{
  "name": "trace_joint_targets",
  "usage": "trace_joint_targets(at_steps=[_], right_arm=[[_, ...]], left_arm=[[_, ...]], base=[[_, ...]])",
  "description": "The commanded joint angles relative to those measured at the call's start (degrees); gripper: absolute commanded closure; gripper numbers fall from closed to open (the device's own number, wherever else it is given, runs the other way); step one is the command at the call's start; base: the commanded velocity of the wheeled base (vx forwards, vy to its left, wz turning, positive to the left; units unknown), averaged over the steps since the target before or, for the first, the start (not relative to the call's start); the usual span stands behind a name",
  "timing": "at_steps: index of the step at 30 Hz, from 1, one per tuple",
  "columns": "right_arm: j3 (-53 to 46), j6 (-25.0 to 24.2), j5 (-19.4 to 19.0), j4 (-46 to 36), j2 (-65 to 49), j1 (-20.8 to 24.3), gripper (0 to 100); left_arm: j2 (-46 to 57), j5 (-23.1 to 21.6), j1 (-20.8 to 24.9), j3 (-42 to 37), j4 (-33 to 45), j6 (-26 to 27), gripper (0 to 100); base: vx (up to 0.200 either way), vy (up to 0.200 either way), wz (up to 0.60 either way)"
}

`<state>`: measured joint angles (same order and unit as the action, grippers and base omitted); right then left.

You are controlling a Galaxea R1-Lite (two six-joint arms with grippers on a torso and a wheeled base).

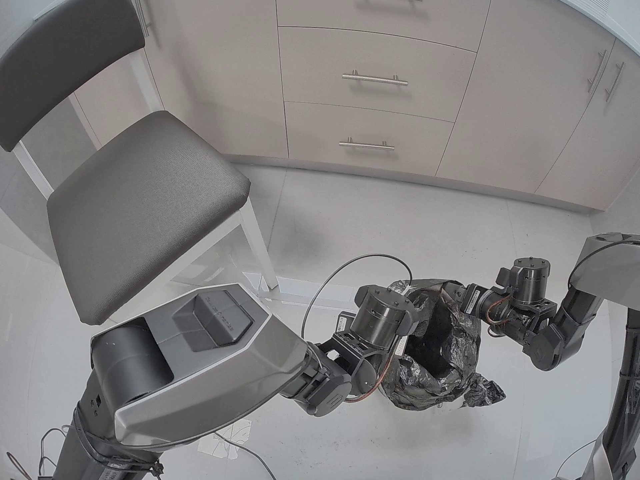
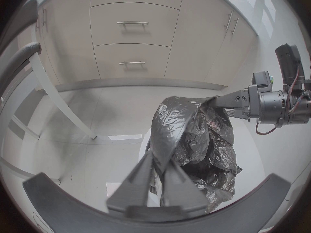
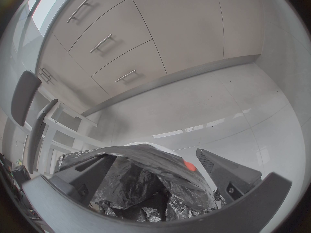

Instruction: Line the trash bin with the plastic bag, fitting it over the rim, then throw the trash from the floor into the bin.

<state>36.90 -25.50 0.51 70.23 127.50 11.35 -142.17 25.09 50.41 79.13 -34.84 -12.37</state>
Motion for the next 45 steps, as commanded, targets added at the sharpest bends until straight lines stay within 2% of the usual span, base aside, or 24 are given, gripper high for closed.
trace_joint_targets(at_steps=[1,22,37,42,45], right_arm=[[0.01,0.01,0.02,0.08,0.2,-0.01,0],[-0.07,0.37,0.02,0.26,1.96,0.08,0],[2.3,0.28,0.72,0.7,5.39,-0.45,0],[3.18,0.01,2.92,0.7,5.74,-0.45,0],[3.27,0.01,3.0,0.7,6.09,-0.36,0]], left_arm=[[0.22,0.05,0.13,0.15,0.04,0.07,0],[-0.66,0.31,-1.28,0.15,0.04,2.09,0],[-0.74,0.4,-5.14,0.68,-0.4,2.27,0],[-1.97,0.4,-5.06,0.76,-0.49,2.27,0],[-1.97,0.4,-5.06,0.68,-0.58,2.18,0]], base=[[0.0,0.0,0.0],[0.0,0.0,0.0],[0.0,0.0,0.0],[0.0,0.0,0.0],[0.0,0.0,0.0]])
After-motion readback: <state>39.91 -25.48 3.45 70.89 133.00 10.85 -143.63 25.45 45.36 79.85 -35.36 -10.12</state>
